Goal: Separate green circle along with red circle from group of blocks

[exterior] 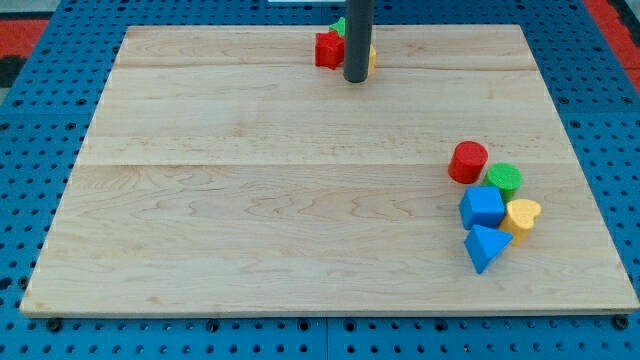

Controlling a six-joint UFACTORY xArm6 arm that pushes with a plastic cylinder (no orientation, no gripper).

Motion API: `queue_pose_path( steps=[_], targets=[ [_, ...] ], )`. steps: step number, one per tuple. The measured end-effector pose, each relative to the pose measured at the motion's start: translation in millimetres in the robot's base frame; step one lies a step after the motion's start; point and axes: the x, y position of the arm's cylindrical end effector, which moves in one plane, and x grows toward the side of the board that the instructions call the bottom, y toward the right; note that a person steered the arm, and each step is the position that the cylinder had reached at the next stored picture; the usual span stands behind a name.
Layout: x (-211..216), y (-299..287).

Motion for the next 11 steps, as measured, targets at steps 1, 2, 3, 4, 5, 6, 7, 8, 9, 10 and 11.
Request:
queue_pose_path(
  steps=[1,2,3,4,5,6,7,8,9,10,11],
  targets=[
    [-12,-3],
    [-11,-9],
    [-11,-10],
    [26,3],
    [51,61],
    [55,130],
    [78,198],
    [118,223],
    [178,232],
    [229,228],
    [220,166]
  ],
)
